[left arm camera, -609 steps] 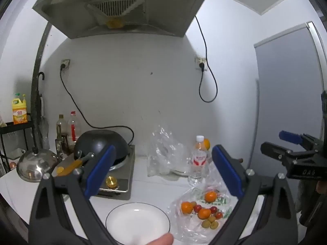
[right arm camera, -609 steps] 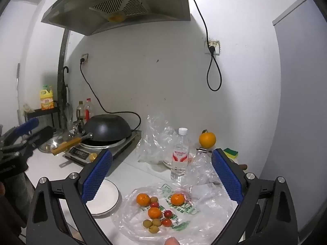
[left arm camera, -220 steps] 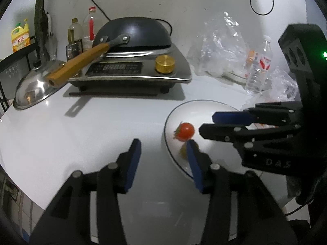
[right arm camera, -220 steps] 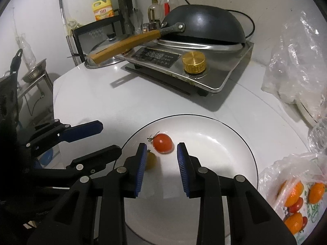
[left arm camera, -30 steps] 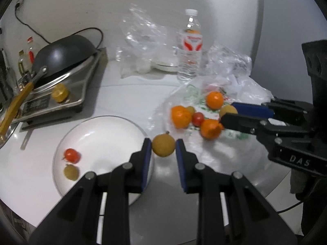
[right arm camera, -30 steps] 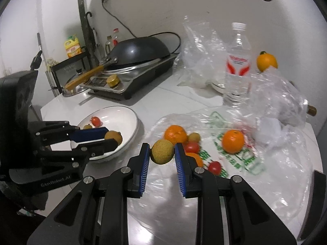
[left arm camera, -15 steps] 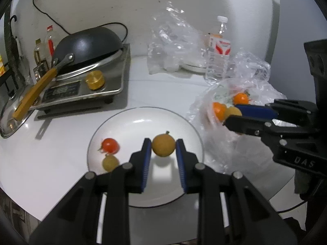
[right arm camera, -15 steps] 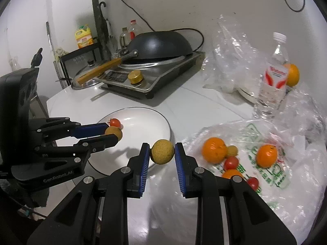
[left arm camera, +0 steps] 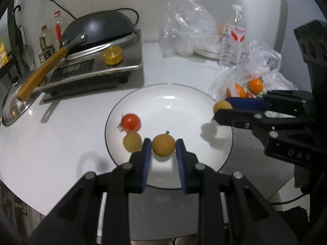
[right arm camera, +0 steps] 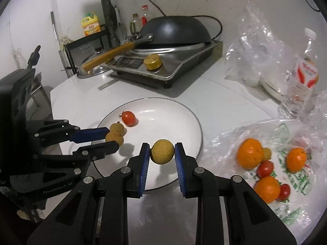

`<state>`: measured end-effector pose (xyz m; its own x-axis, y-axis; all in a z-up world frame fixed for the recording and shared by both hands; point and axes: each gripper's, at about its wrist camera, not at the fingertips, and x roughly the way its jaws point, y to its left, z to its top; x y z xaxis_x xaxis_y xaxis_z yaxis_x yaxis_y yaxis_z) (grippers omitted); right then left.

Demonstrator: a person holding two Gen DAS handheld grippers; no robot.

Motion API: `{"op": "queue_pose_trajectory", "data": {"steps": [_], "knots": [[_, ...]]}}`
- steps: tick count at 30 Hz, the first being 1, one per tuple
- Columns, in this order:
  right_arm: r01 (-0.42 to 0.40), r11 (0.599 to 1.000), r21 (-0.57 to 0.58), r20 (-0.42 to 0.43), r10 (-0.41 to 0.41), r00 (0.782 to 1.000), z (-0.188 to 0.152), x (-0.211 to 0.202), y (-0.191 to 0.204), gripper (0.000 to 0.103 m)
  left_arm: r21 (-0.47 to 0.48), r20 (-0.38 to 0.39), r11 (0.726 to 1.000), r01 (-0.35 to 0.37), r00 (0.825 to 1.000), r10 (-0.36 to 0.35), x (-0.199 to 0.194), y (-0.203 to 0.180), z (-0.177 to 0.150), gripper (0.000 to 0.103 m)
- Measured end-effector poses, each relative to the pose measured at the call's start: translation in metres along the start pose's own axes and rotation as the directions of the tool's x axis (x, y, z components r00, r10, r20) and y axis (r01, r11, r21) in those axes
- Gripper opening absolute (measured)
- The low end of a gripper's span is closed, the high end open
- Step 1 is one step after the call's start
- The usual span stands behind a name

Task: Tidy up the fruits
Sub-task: 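Carry both yellow-brown fruits over the white plate with both tools, then open the left tool to drop its fruit on the plate while the right tool releases its fruit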

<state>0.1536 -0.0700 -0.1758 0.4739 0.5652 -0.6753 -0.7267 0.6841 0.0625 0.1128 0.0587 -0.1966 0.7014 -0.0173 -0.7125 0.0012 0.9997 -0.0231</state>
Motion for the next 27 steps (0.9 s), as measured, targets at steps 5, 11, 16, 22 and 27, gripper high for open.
{"op": "queue_pose_trajectory", "data": {"steps": [5, 11, 16, 22, 27], "knots": [[-0.022, 1.000, -0.008, -0.030, 0.022, 0.999, -0.001, 0.016, 0.009, 0.027, -0.006, -0.026, 1.000, 0.010, 1.000, -0.010, 0.006, 0.003, -0.009, 0.025], [-0.044, 0.999, -0.028, -0.066, 0.042, 0.997, -0.002, 0.031, 0.022, 0.027, -0.036, -0.019, 0.999, 0.005, 1.000, -0.006, 0.006, 0.013, -0.012, 0.026], [-0.072, 0.997, -0.038, -0.096, 0.068, 0.993, -0.006, 0.039, 0.033, 0.027, -0.054, -0.008, 0.999, 0.005, 1.000, -0.005, 0.004, 0.019, -0.012, 0.026], [-0.105, 0.995, -0.003, -0.115, 0.104, 0.988, -0.011, 0.046, 0.036, 0.027, -0.077, 0.007, 0.997, -0.003, 1.000, 0.004, -0.002, 0.027, -0.011, 0.027], [-0.122, 0.993, 0.006, -0.111, 0.122, 0.986, -0.011, 0.044, 0.041, 0.027, -0.090, 0.018, 0.996, -0.012, 1.000, 0.014, -0.010, 0.030, -0.014, 0.027]]}}
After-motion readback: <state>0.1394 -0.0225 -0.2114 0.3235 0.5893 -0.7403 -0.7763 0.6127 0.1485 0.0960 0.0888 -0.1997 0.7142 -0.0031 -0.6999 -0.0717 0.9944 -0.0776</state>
